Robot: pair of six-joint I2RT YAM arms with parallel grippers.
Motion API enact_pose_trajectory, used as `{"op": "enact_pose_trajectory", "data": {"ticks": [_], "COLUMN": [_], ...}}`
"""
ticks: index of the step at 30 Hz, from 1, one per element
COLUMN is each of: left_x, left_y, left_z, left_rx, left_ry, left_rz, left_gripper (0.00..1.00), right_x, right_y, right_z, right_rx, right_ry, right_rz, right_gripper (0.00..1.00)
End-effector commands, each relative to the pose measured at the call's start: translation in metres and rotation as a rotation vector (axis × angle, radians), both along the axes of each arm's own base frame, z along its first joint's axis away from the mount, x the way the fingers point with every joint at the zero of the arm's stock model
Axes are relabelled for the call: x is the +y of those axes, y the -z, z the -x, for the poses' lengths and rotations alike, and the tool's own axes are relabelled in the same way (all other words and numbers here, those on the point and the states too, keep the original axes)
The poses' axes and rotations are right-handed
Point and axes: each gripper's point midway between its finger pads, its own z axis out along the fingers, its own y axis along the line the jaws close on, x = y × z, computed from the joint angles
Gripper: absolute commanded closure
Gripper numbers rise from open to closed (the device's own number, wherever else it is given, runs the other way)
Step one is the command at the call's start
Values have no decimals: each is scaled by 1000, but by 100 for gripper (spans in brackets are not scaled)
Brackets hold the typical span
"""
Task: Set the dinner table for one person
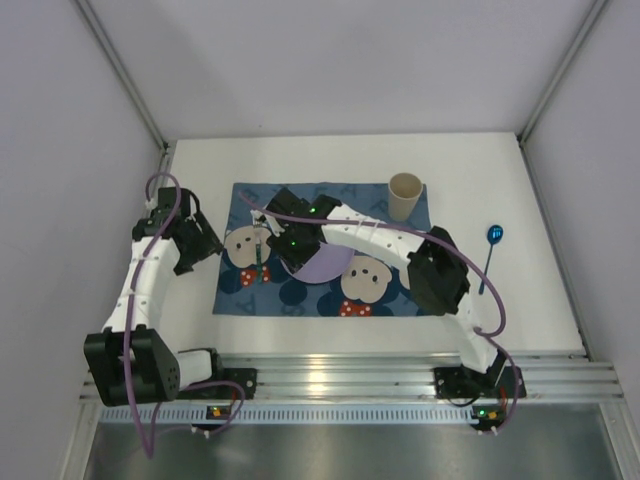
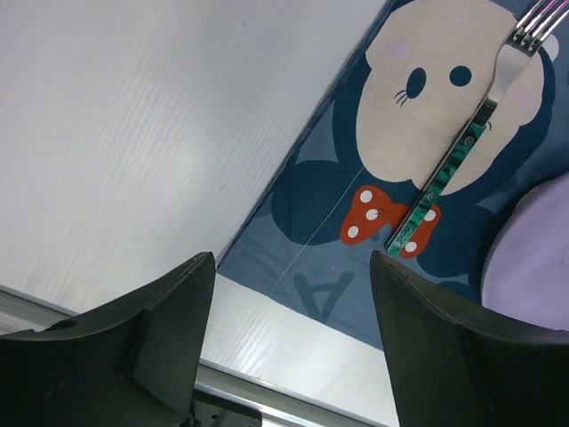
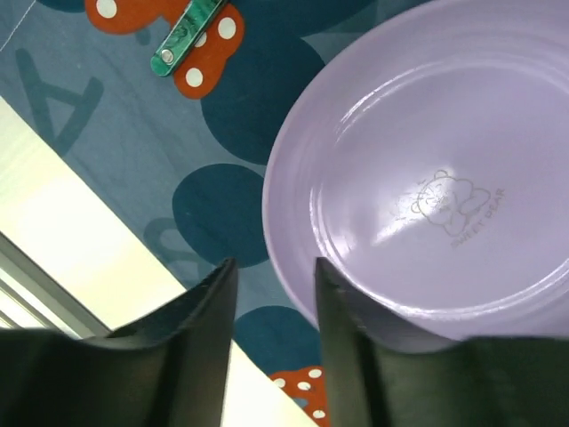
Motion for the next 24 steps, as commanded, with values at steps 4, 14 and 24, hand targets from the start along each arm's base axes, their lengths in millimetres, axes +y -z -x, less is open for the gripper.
{"op": "enact_pose_trajectory", "data": {"ticks": [4,14,24], "left_x": [-2,-16,-32], "left_y": [-6,0,14], "left_z": [-9,-24,-29], "left_rx": [-29,-52,-64], "left_ry": [19,58,95], "left_rz": [16,77,152], "left_gripper": [25,25,25], "right_x": [0,-293,-469], "right_y": [-66,-127,-46], "right_z": [-21,-66,-46], "right_rx": [-128,-327,-40], "right_ry": [62,890,1342], "right_rz": [-100,31,239], "right_gripper": [37,20,34]}}
